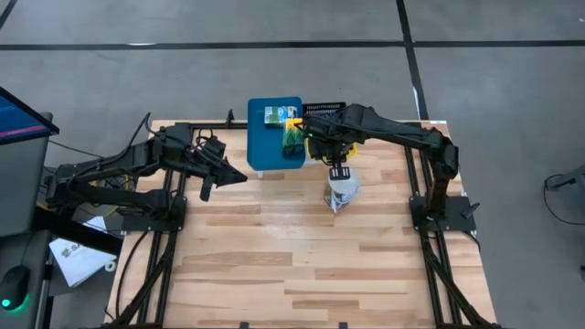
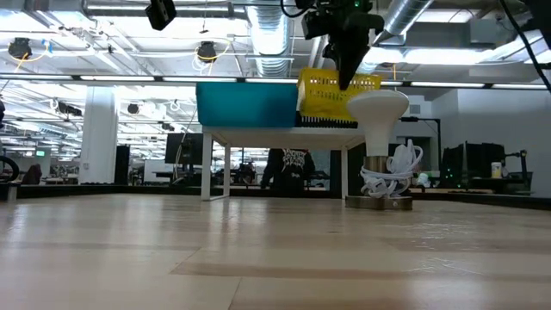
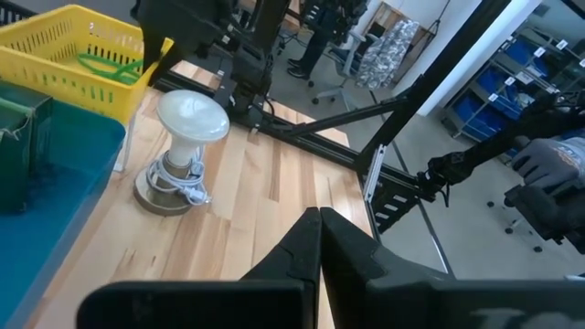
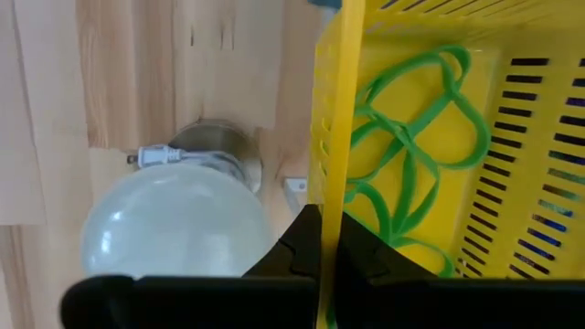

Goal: Pick & Place Office Desk Supplies
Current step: Put the yellow bin with rubber bands on the shelf, then return to Home Position

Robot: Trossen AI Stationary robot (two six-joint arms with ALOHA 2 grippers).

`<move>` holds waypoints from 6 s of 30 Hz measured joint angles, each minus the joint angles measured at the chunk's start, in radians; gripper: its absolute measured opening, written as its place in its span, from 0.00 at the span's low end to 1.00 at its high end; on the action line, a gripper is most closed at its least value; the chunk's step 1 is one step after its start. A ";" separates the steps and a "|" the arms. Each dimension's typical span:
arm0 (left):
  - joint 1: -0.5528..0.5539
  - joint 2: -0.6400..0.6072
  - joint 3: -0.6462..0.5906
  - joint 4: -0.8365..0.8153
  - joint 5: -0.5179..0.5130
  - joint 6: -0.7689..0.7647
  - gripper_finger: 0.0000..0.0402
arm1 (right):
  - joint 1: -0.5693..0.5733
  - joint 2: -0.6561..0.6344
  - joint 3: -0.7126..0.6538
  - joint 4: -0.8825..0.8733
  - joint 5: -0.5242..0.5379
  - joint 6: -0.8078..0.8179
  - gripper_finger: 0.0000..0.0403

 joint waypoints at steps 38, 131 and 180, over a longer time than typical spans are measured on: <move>0.000 0.000 0.000 0.016 0.000 0.000 0.00 | -0.039 0.047 0.001 0.000 -0.033 -0.023 0.03; -0.045 0.000 0.000 0.016 0.000 0.002 0.00 | -0.256 -0.188 -0.207 -0.023 0.029 0.748 0.00; -0.045 0.000 0.000 0.016 0.000 -0.001 0.00 | -0.242 -0.328 -0.453 0.225 -0.123 0.741 0.00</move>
